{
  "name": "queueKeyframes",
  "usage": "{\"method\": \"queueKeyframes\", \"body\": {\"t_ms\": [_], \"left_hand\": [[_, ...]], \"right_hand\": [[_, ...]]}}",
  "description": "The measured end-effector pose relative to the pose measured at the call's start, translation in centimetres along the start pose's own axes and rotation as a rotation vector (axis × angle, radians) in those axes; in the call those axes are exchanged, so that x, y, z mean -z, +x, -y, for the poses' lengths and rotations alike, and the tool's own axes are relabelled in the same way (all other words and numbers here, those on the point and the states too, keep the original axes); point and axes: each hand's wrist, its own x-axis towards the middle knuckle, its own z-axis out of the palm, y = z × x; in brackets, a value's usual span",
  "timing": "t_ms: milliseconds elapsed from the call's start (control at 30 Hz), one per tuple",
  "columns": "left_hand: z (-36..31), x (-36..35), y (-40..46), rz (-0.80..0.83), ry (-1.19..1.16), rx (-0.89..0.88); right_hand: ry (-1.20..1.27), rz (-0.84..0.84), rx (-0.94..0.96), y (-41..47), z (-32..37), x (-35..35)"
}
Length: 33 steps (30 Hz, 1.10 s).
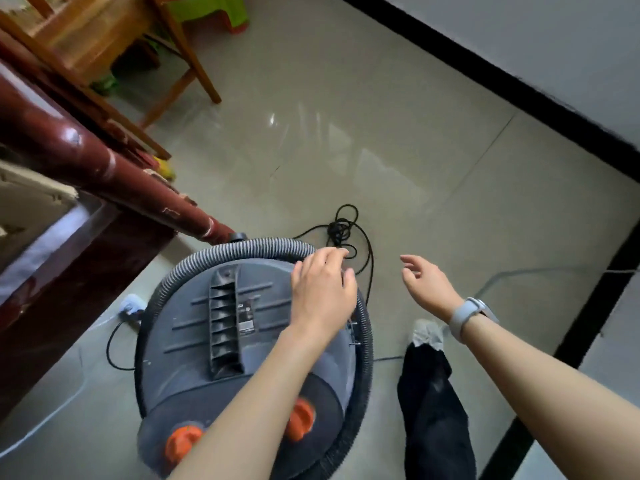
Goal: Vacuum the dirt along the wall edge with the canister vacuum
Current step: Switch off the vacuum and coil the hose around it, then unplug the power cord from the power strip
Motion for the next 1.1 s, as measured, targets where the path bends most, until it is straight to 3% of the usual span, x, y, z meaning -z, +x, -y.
{"method": "queueKeyframes", "body": {"t_ms": [133,333,500,800,933,1100], "left_hand": [[-5.2,-8.0,4.9,0.081,-0.127,0.169],[-8.4,-20.7,10.6,0.353,-0.233,0.426],[-3.9,-28.4,12.8,0.399,-0.181,0.588],[8.6,-44.3,19.7,0.481,-0.079,0.757],[12.0,-50.2,24.7,0.373,-0.099,0.724],[12.9,-53.9,26.0,0.162,0.193,0.626]], "right_hand": [[-0.060,0.104,-0.051,6.2,-5.4,4.4],[-0.238,0.189,0.019,13.4,-13.4,8.1],[-0.324,0.261,0.028,18.4,-19.5,5.3],[-0.286,0.398,0.074,29.2,-27.7,-7.7],[-0.302,0.401,0.056,34.6,-29.9,-11.6],[-0.292,0.361,0.064,38.4,-30.6,-13.1]]}}
